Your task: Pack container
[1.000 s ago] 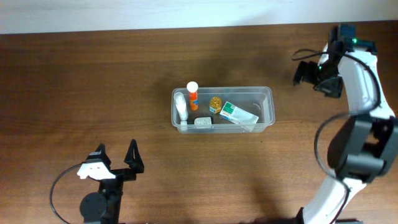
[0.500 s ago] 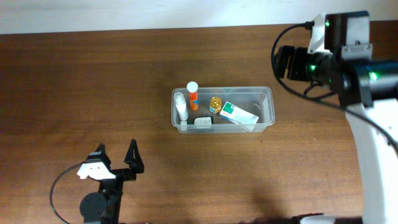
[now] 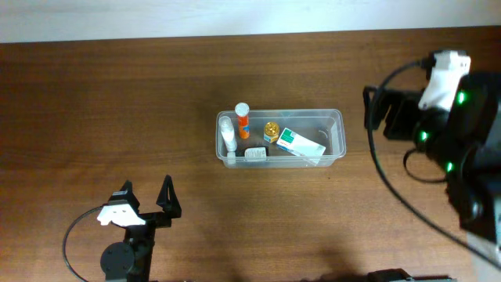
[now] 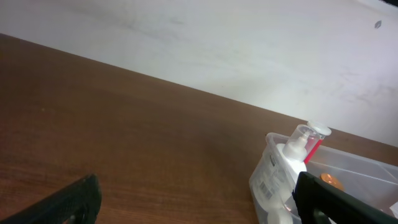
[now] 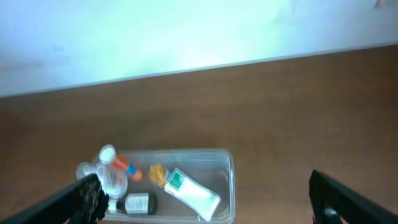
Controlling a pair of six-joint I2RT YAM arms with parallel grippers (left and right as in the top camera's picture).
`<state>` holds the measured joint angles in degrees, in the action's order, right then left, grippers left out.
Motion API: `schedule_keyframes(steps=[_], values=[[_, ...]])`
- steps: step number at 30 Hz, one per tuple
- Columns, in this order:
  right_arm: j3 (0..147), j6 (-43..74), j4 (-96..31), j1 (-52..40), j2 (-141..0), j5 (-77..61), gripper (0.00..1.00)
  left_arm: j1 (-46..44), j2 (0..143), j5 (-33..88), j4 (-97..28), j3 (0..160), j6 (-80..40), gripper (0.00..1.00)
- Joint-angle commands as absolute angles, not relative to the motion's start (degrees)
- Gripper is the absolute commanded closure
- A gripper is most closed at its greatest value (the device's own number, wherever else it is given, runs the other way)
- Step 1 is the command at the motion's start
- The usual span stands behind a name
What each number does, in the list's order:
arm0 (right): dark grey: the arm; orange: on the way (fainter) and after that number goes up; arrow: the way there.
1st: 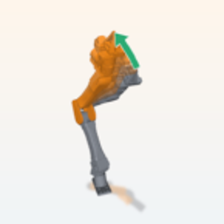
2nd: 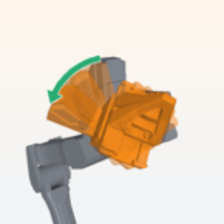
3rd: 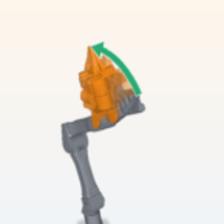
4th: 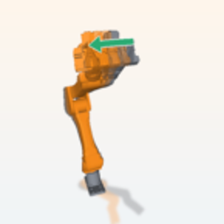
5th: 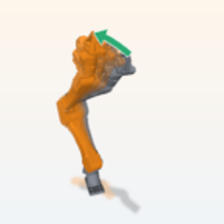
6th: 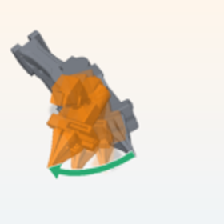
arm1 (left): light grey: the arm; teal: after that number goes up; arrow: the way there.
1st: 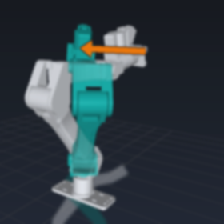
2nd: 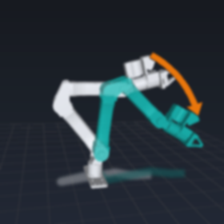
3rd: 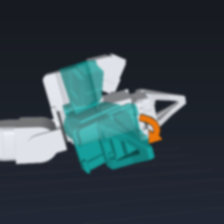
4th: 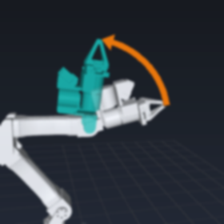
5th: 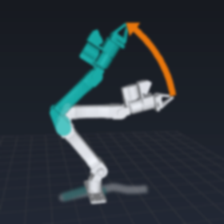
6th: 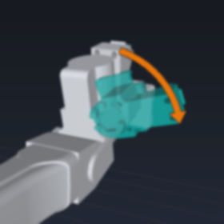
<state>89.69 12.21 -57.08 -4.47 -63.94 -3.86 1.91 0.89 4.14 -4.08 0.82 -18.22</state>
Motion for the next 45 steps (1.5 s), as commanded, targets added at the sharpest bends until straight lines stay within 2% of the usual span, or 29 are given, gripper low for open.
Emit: schedule_keyframes(steps=[1, 4, 8, 16, 22, 33, 45], values=[[75.8, 12.5, -48.6, -4.1, -55.3, -3.0, 0.02, 2.2, 0.3, 4.7, -4.1, 0.5, -18.8, 0.0], [63.7, 12.5, -42.4, -4.1, -46.3, -2.9, 0.02, 2.2, 0.3, 4.7, -4.1, 0.5, -18.8, 0.01], [52.2, 12.5, -42.6, -4.1, -35.6, -3.0, 0.02, 2.2, 0.3, 4.7, -4.1, 0.5, -18.8, 0.01], [34.1, 9.8, -32.8, -4.1, -15.9, -2.7, 0.02, 2.2, 0.3, 4.7, -4.1, 0.5, -18.8, 0.01], [24.4, 8.8, -24.4, -4.1, -6.0, -2.7, 0.02, 2.2, 0.3, 4.7, -4.1, 0.5, -18.8, 0.01], [9.0, 8.4, 1.0, -4.0, -2.1, -1.2, 0.02, 2.2, 0.3, 4.7, -4.2, 0.5, -18.8, 0.01], [5.0, 8.4, 3.7, 1.1, -0.2, -4.2, 0.02, 2.2, 0.3, 4.7, -4.2, 0.5, -18.8, 0.01]])
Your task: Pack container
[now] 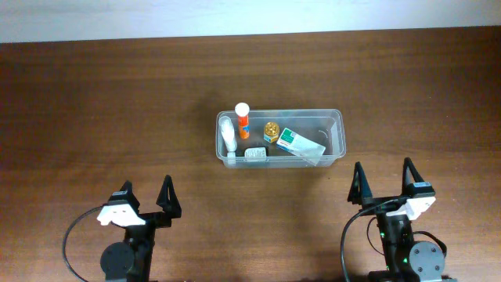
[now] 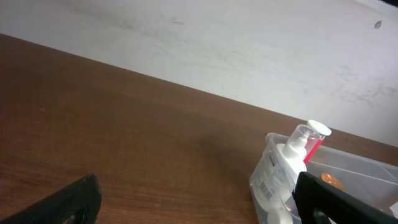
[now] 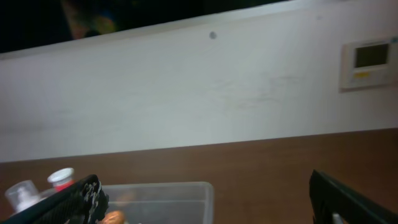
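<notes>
A clear plastic container stands at the table's middle. Inside it lie a white pump bottle, an orange tube with a white cap, a small gold item, a green-and-white tube and a small grey item. My left gripper rests open near the front left, empty. At the front right my right gripper stands open and empty too. The left wrist view shows the container and pump bottle; the right wrist view shows the container's rim.
Brown wooden table with a white wall behind it. A small wall panel shows at the right in the right wrist view.
My right arm has moved from high at the right of the container down to the table's front right. The left arm and the container's contents are unchanged.
</notes>
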Controlling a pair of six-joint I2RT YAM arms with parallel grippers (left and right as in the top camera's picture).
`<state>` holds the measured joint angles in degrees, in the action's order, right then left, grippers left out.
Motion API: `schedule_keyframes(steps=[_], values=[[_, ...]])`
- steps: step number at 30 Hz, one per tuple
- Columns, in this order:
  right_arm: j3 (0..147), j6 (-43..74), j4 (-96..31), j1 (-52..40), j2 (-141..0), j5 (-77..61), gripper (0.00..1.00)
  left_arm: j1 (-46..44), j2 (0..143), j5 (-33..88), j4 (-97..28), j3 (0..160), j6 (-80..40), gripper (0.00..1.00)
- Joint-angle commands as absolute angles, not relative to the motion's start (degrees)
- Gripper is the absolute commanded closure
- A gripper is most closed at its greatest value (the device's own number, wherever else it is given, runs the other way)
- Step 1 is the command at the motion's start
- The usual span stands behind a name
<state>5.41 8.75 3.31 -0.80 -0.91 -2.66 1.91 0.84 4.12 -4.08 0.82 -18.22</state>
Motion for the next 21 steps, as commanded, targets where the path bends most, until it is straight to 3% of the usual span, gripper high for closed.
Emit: schedule_keyframes(steps=[1, 21], values=[[5.0, 8.4, 3.6, 1.8, -0.2, -4.5, 0.02, 2.2, 0.3, 4.7, -4.1, 0.5, -18.8, 0.01], [0.3, 7.3, -2.6, 3.0, -0.2, -4.4, 0.02, 2.2, 0.3, 4.7, -4.1, 0.5, -18.8, 0.01]])
